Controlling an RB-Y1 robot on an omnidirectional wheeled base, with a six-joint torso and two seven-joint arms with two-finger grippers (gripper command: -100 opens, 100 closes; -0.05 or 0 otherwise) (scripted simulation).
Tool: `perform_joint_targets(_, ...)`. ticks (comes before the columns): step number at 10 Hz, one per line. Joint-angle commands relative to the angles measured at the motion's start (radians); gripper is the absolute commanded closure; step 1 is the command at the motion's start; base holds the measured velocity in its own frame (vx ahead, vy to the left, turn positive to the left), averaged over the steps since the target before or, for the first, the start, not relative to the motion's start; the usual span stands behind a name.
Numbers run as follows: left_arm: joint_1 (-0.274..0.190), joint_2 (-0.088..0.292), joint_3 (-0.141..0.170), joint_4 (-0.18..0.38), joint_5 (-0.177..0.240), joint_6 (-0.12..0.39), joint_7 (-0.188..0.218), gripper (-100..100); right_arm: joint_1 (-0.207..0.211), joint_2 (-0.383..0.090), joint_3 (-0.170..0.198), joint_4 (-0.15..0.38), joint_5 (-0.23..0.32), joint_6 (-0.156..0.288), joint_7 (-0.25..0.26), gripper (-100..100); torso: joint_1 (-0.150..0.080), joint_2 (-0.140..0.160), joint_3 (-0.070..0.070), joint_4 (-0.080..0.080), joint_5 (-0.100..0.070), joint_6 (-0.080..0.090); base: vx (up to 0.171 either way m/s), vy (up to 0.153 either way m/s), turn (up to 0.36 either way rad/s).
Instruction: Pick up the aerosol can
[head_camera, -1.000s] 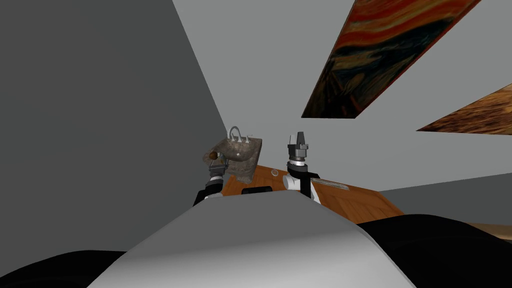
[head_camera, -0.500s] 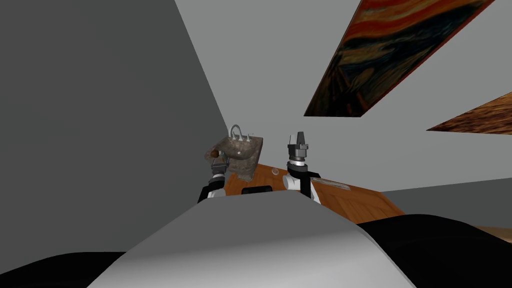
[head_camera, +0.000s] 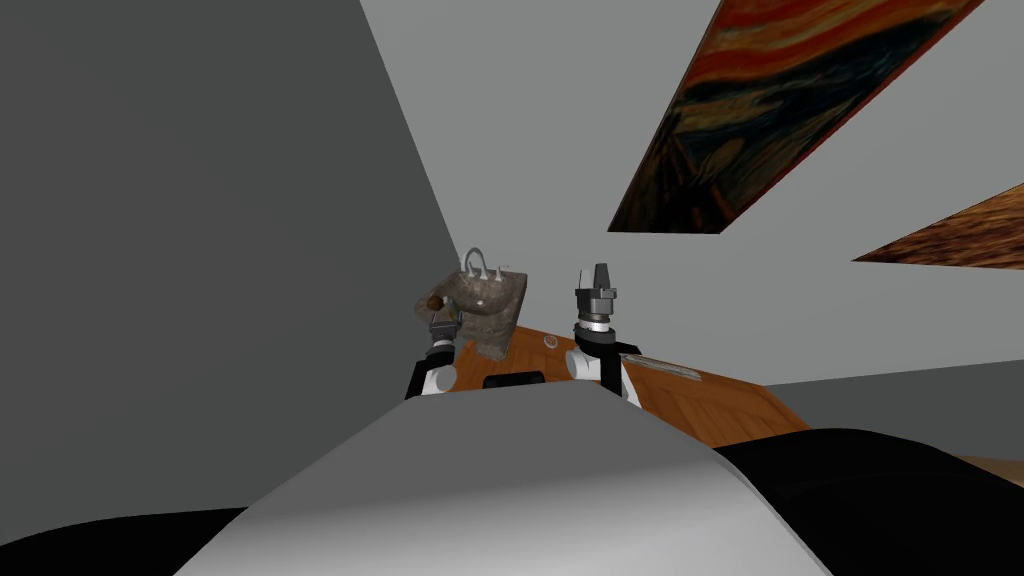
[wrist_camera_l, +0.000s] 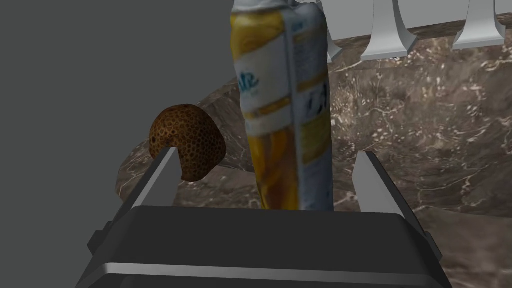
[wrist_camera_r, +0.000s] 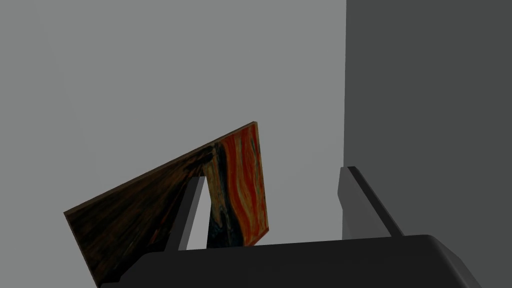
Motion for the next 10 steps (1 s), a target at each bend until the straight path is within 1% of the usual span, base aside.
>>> perform_joint_targets(1, -0.05, 0.003, -0.002, 0.05, 0.0, -0.006, 0.001, -100, 0.0, 0.0, 0.0, 0.0, 0.0, 0.0, 0.0, 0, 0.0, 0.0, 0.0, 0.0, 0.0, 0.0, -0.022, 0.01, -0.008)
perform_joint_targets(2, -0.064, 0.003, -0.002, 0.077, 0.0, -0.006, 0.001, -100, 0.0, 0.0, 0.0, 0.0, 0.0, 0.0, 0.0, 0, 0.0, -0.003, -0.001, -0.001, 0.0, 0.0, 0.007, 0.001, -0.001)
perform_joint_targets(3, -0.101, 0.001, 0.025, 0.109, -0.006, -0.029, 0.002, -100, 0.0, 0.0, 0.0, 0.0, 0.0, 0.0, 0.0, 0, -0.001, -0.005, -0.003, -0.001, 0.0, 0.0, -0.088, 0.016, 0.115)
perform_joint_targets(4, -0.134, 0.001, 0.025, 0.138, -0.006, -0.029, 0.002, -100, 0.0, 0.0, 0.0, 0.0, 0.0, 0.0, 0.0, 0, 0.0, -0.001, -0.001, 0.0, 0.0, -0.001, -0.11, 0.022, 0.067)
perform_joint_targets(6, -0.19, 0.001, 0.025, 0.189, -0.006, -0.029, 0.002, -100, 0.0, 0.0, 0.0, 0.0, 0.0, 0.0, 0.0, 0, -0.001, 0.0, 0.0, 0.0, 0.0, 0.0, -0.039, 0.002, -0.007)
perform_joint_targets(7, -0.209, 0.001, 0.025, 0.215, -0.006, -0.029, 0.002, -100, 0.0, 0.0, 0.0, 0.0, 0.0, 0.0, 0.0, 0, -0.001, -0.003, -0.002, -0.001, 0.0, 0.0, 0.005, -0.005, 0.001)
perform_joint_targets(8, -0.209, 0.001, 0.025, 0.23, -0.006, -0.029, 0.002, -100, 0.0, 0.0, 0.0, 0.0, 0.0, 0.0, 0.0, 0, -0.001, -0.005, -0.003, -0.001, 0.0, 0.0, 0.011, -0.003, 0.0)
perform_joint_targets(9, -0.254, -0.002, 0.052, 0.263, -0.011, -0.053, 0.002, -100, 0.0, 0.0, 0.0, 0.0, 0.0, 0.0, 0.0, 0, -0.001, -0.005, -0.003, -0.001, 0.0, 0.0, -0.072, 0.015, 0.132)
perform_joint_targets(10, -0.285, -0.002, 0.052, 0.298, -0.011, -0.053, 0.002, -100, 0.0, 0.0, 0.0, 0.0, 0.0, 0.0, 0.0, 0, 0.0, -0.002, -0.001, -0.001, 0.0, -0.001, -0.121, 0.024, 0.062)
